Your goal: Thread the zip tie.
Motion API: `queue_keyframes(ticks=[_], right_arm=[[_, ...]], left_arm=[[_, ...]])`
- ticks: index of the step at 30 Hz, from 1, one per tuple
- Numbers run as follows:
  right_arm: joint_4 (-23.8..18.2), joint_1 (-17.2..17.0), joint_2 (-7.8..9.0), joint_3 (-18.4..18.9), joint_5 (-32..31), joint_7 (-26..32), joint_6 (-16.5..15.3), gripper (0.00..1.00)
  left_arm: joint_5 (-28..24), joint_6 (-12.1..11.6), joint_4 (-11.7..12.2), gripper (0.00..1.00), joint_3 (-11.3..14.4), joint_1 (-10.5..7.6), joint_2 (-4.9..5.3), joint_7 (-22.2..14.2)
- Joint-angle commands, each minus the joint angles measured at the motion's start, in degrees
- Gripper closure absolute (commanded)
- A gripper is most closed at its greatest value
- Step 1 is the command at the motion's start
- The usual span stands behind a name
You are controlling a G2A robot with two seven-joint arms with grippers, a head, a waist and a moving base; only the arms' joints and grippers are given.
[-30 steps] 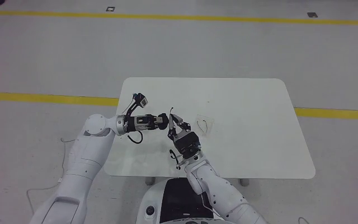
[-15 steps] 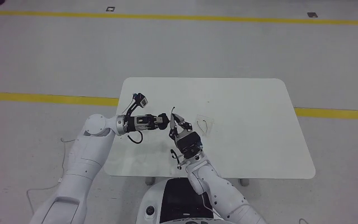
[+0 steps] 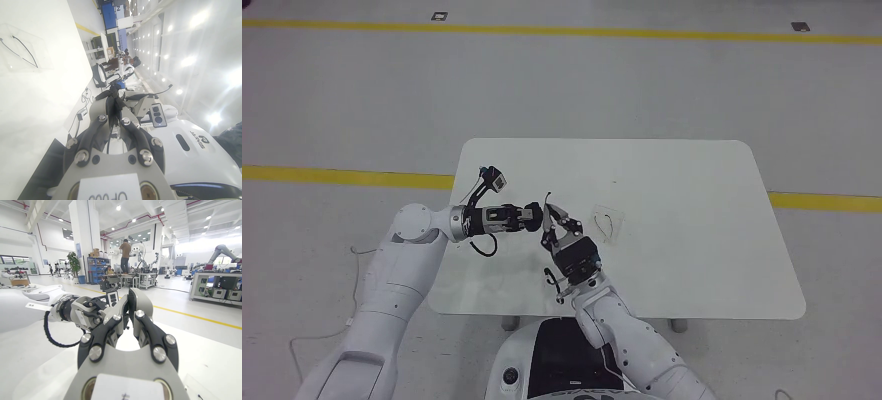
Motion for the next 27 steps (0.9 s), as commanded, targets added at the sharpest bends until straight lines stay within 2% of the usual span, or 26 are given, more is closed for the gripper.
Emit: queue_keyframes(ticks=[1,27], right_arm=[[0.05,0.02,-0.06,0.00,0.00,-0.16,0.15,1.00],[0.28,-0.20,-0.36,0.37,-0.21,-0.22,-0.34,1.00]], left_arm=[[0.00,0.00,0.00,1.00,0.00,0.00,0.00,0.00],[0.00,0.00,0.00,1.00,0.00,0.00,0.00,0.00]])
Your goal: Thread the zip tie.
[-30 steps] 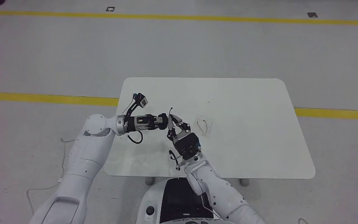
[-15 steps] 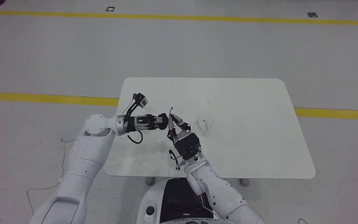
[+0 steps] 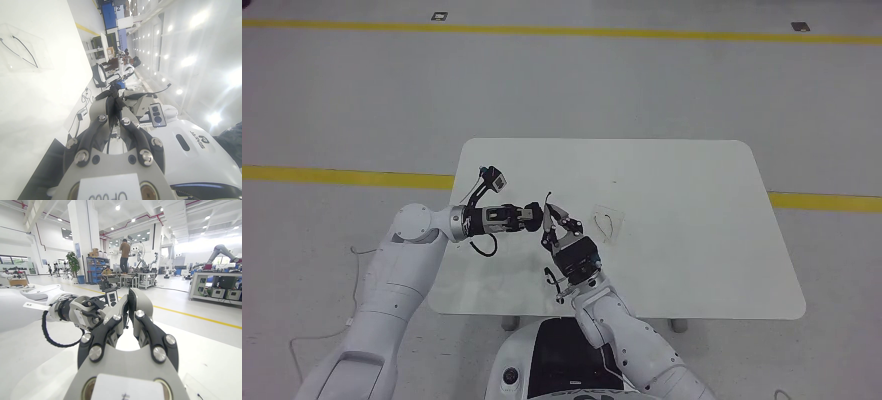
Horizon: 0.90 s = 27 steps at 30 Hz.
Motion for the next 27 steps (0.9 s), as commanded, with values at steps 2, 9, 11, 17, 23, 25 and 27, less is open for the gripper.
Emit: queue_keyframes(ticks=[2,9,11,17,23,25,27], right_arm=[[0.01,-0.02,-0.03,0.04,0.03,-0.04,-0.17,1.00],[-0.26,-0.23,-0.06,0.19,-0.12,-0.81,-0.21,1.00],[-0.21,-0.21,-0.08,0.24,-0.15,-0.80,-0.26,1.00],[0.06,-0.04,-0.18,0.27,-0.16,-0.64,-0.28,1.00],[0.41,0.16,-0.28,0.35,-0.05,-0.57,-0.27,1.00],[0.52,0.19,-0.30,0.39,-0.03,-0.52,-0.29,1.00],[0.57,0.16,-0.32,0.37,-0.08,-0.53,-0.34,1.00]], left_arm=[[0.00,0.00,0.00,1.00,0.00,0.00,0.00,0.00],[0.00,0.00,0.00,1.00,0.00,0.00,0.00,0.00],[0.00,0.00,0.00,1.00,0.00,0.00,0.00,0.00],[0.00,0.00,0.00,1.00,0.00,0.00,0.00,0.00],[0.00,0.00,0.00,1.00,0.00,0.00,0.00,0.00],[0.00,0.00,0.00,1.00,0.00,0.00,0.00,0.00],[0.00,0.00,0.00,1.00,0.00,0.00,0.00,0.00]])
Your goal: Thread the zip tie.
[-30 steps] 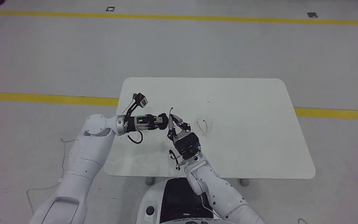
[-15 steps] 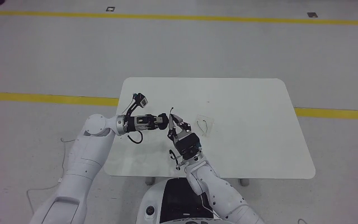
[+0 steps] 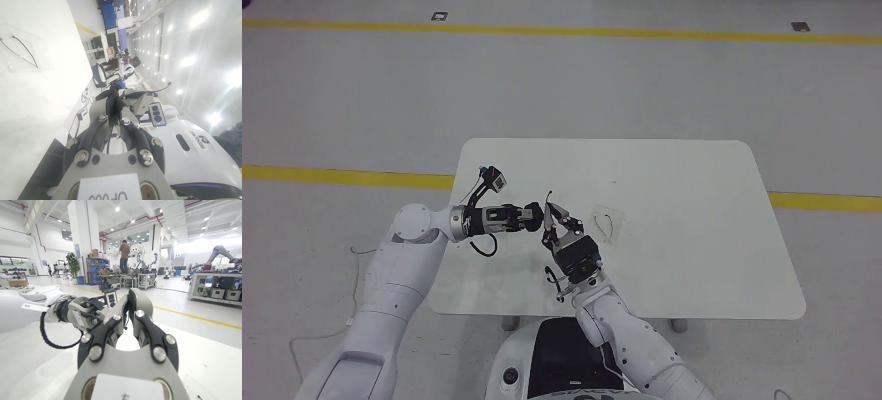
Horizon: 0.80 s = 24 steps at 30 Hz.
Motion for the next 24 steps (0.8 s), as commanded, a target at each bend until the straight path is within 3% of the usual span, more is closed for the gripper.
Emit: queue_keyframes(ticks=[1,24], right_arm=[[0.03,-0.07,-0.02,-0.02,-0.07,-0.03,-0.06,1.00],[-0.55,-0.68,0.03,0.16,-0.77,1.00,-1.14,1.00]], left_arm=[[0.00,0.00,0.00,1.00,0.00,0.00,0.00,0.00],[0.00,0.00,0.00,1.00,0.00,0.00,0.00,0.00]])
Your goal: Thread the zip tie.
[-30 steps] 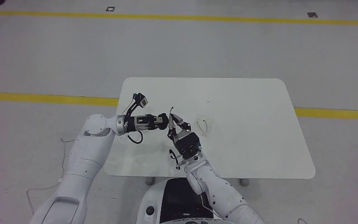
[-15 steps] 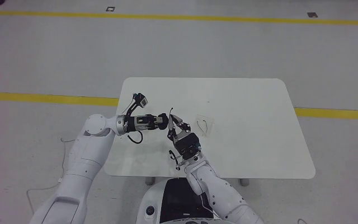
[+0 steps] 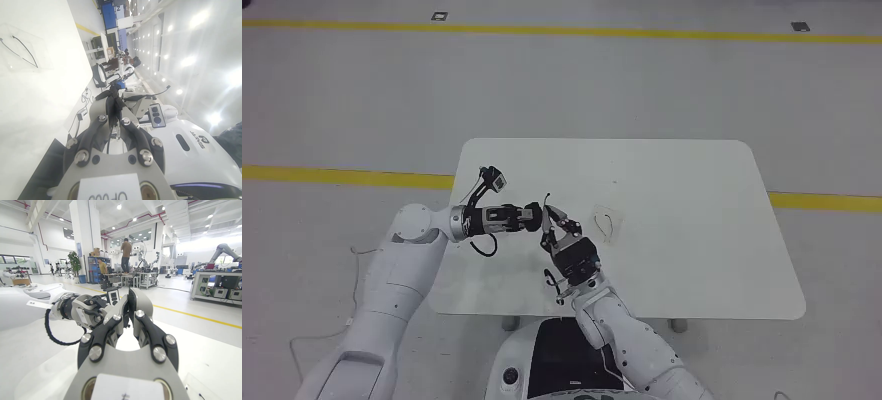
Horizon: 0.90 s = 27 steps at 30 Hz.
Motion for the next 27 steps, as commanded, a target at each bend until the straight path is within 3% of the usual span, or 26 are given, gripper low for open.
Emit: queue_keyframes(ticks=[1,14,27], right_arm=[[0.03,-0.01,0.01,0.03,0.00,0.16,-0.16,1.00],[-3.32,-1.89,0.32,0.45,-1.27,-0.88,0.47,1.00],[-3.32,-1.89,0.32,0.45,-1.27,-0.88,0.47,1.00]], left_arm=[[0.00,0.00,0.00,1.00,0.00,0.00,0.00,0.00],[0.00,0.00,0.00,1.00,0.00,0.00,0.00,0.00],[0.00,0.00,0.00,1.00,0.00,0.00,0.00,0.00]])
